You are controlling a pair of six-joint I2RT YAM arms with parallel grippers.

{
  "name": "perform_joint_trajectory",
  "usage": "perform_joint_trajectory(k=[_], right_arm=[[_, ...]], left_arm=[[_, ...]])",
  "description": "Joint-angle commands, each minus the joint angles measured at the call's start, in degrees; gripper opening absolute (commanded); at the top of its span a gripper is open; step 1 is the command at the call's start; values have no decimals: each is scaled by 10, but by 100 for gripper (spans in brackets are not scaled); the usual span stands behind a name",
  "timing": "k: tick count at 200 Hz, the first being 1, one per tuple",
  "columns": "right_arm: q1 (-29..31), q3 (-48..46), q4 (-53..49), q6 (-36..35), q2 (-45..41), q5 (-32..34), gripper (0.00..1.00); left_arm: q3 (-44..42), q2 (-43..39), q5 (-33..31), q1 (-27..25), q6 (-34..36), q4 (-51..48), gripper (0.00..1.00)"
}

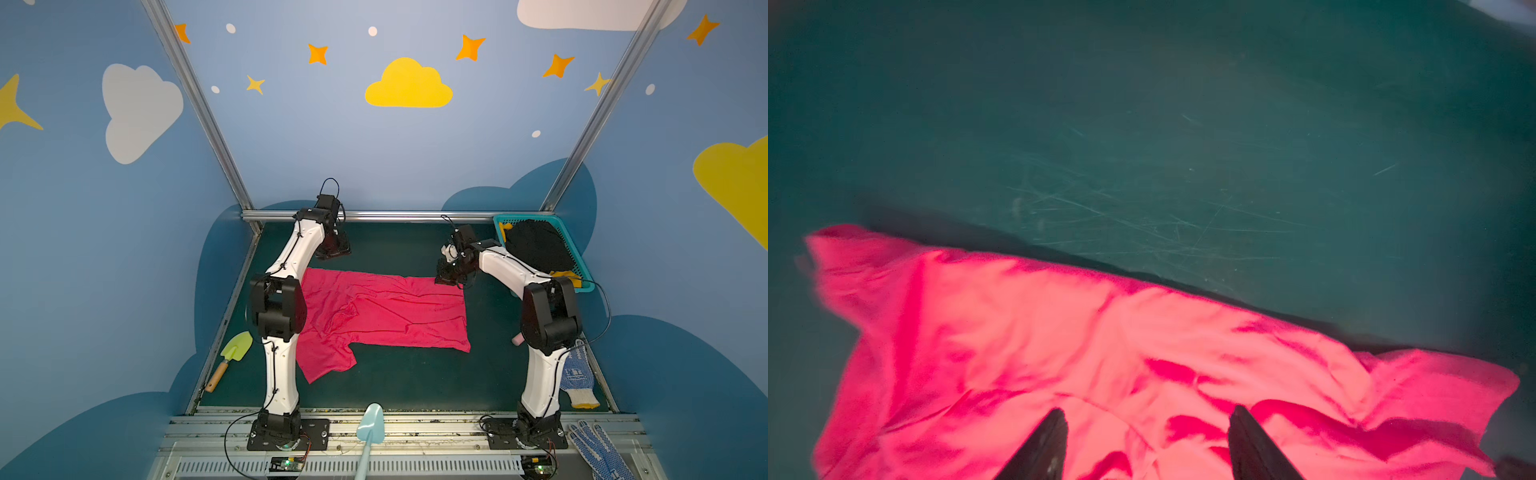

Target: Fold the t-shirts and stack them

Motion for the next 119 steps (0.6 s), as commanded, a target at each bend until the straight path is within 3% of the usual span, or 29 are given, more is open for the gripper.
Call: perform_joint_trajectory(k=[1, 51, 119], right_arm=[[-12, 7, -12, -2, 34, -18, 10], [-39, 4, -5, 5, 78, -24, 10], [-93, 22, -9, 25, 129, -32, 11]], left_arm=[[-65, 11, -30, 42, -6, 9, 57], [-155, 23, 0, 124, -33, 67, 46], [-165, 81, 28, 155, -45, 89, 38]])
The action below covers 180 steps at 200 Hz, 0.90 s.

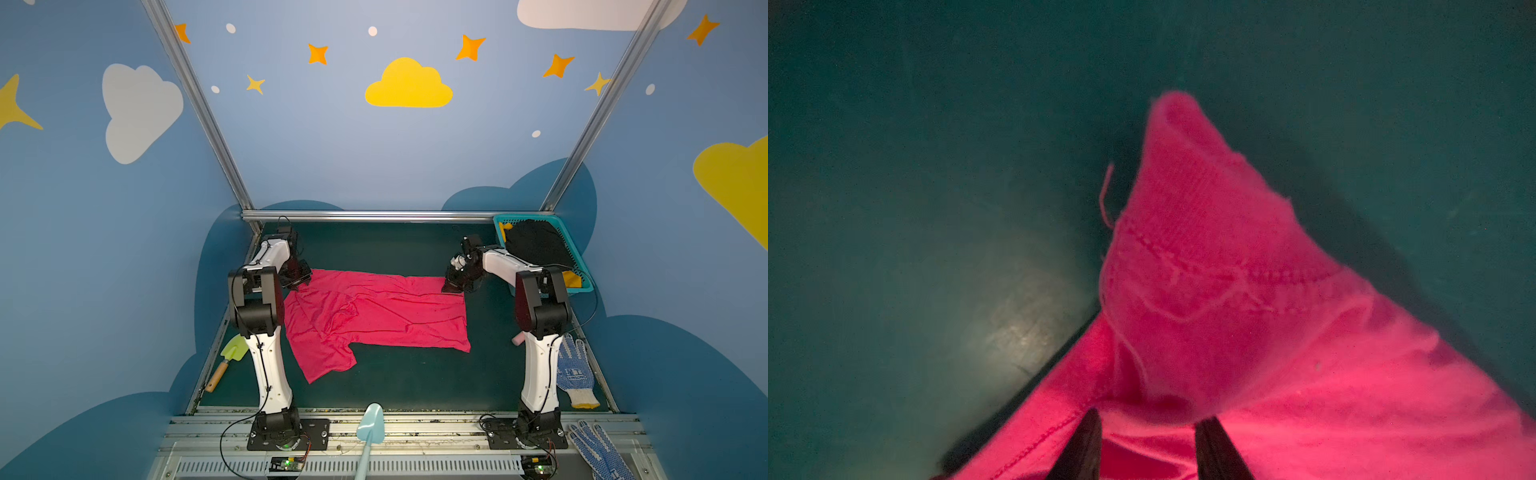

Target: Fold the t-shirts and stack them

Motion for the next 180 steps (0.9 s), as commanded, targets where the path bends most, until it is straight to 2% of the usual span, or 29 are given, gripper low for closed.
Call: perform_joint_trajectory(k=[1, 49, 91, 113, 133, 155, 180], right_arm=[[-26, 12, -11, 10, 44, 23, 11], [-50, 83, -31, 13, 87, 6, 11], [-63, 154, -59, 12, 116, 6, 11], [-69, 187, -75, 6, 129, 3, 10], [-67, 184, -78, -9, 113, 7, 11], [-68, 126, -53, -14, 53, 40, 22], [-71, 53, -14, -20, -19, 64, 47]], left_arm=[[4, 33, 20, 1, -9, 11, 38], [-8, 57, 105, -2, -32, 49, 37], [-8, 64, 139, -2, -47, 72, 37], [19, 77, 154, -2, -46, 62, 37], [29, 76, 156, -3, -47, 57, 37], [27, 64, 154, -3, -46, 59, 38], [24, 53, 153, -4, -44, 56, 38]])
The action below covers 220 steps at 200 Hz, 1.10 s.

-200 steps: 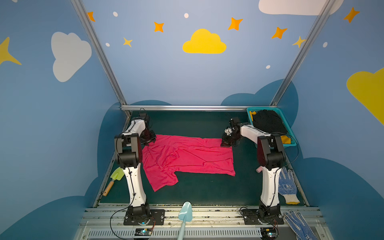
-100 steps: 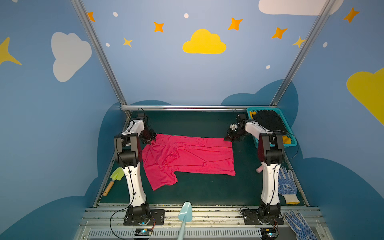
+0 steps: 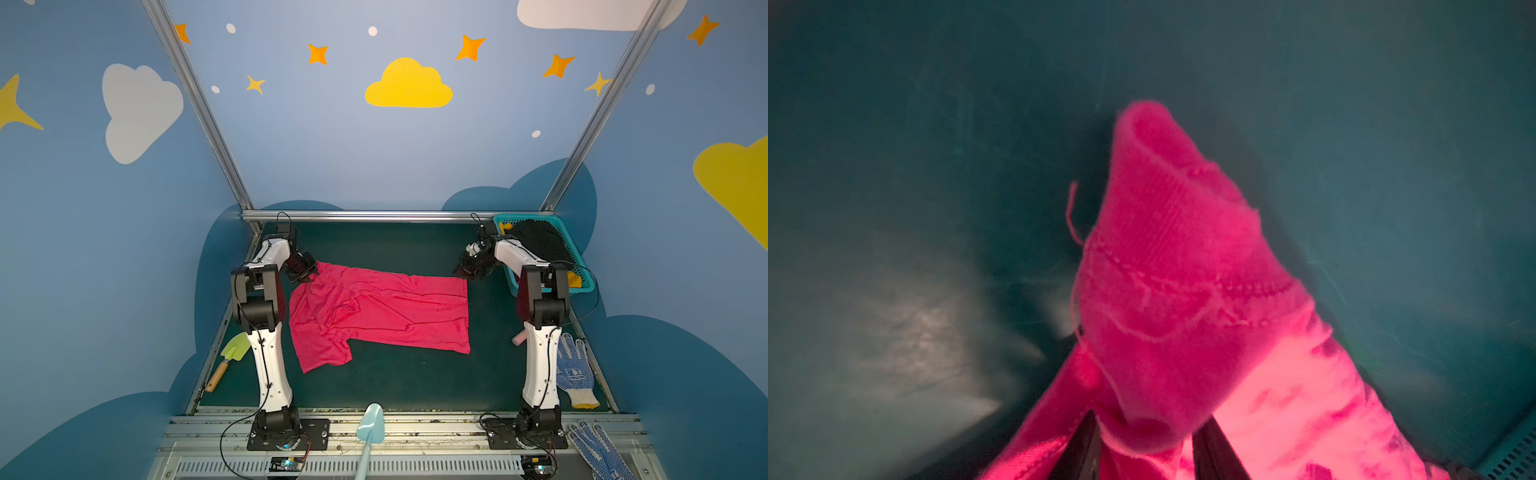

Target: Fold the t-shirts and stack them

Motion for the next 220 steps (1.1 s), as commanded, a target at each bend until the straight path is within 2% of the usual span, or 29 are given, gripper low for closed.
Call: perform_joint_trajectory(k=[1, 18, 36, 119, 135, 173, 202, 220], right_arm=[[-5, -55, 15, -13, -69, 48, 48], [-5, -87, 22, -19, -100, 62, 58], [-5, -106, 14, -27, -110, 76, 62], [9, -159, 23, -28, -90, 63, 67], [13, -146, 21, -30, -79, 57, 58], [19, -95, 8, -32, -44, 43, 25], [15, -61, -10, -36, -27, 60, 1], [8, -37, -22, -39, -18, 69, 0]], left_arm=[[-13, 15, 9, -8, -1, -2, 38], [-16, 9, 6, -8, 2, -2, 38], [-18, 4, 5, -9, 1, -1, 38], [-21, 2, -2, -9, 6, -5, 38], [-21, 3, -2, -9, 6, -5, 38], [-24, 3, -3, -10, 6, -4, 38], [-25, 4, -2, -10, 5, -2, 38], [-23, 4, 0, -10, 5, -1, 38]])
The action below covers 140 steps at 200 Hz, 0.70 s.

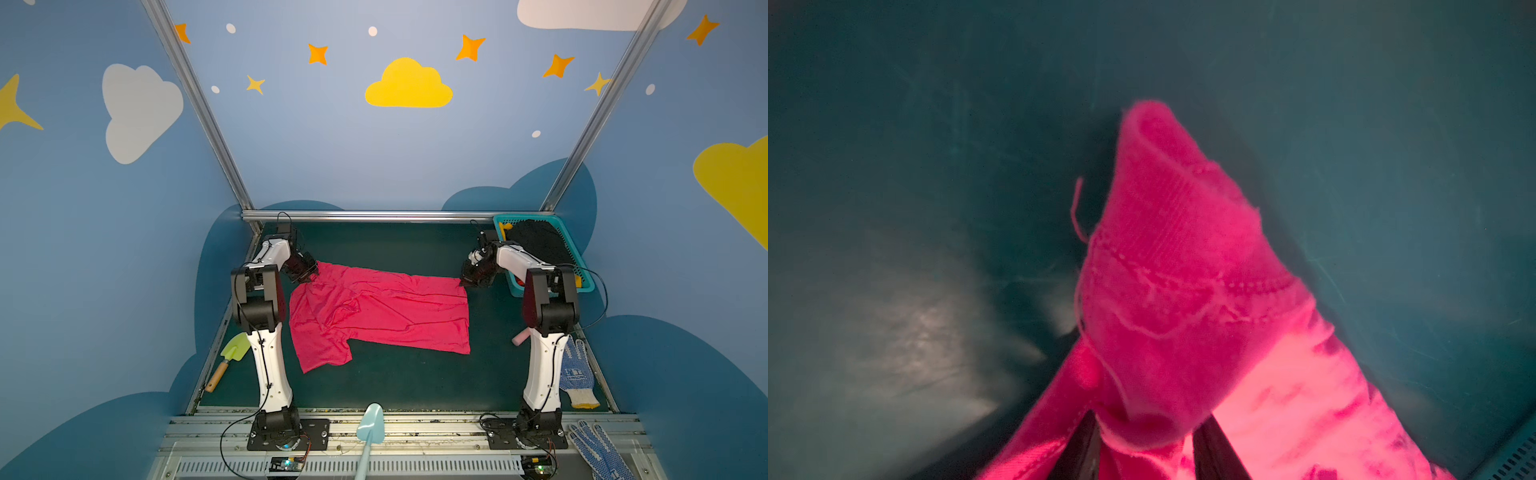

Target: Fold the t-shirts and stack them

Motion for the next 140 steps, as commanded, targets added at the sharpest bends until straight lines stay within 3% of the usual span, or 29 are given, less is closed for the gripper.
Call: perform_joint_trajectory(k=[1, 68, 140], right_arm=[[-6, 32, -27, -10, 23, 17, 0], [-37, 145, -70, -26, 87, 25, 0], [-59, 236, -84, -34, 147, 12, 0]], left_arm=[[-16, 9, 2, -8, 2, -6, 38], [34, 42, 31, -19, 2, -7, 38], [147, 110, 61, -34, -1, -29, 38]])
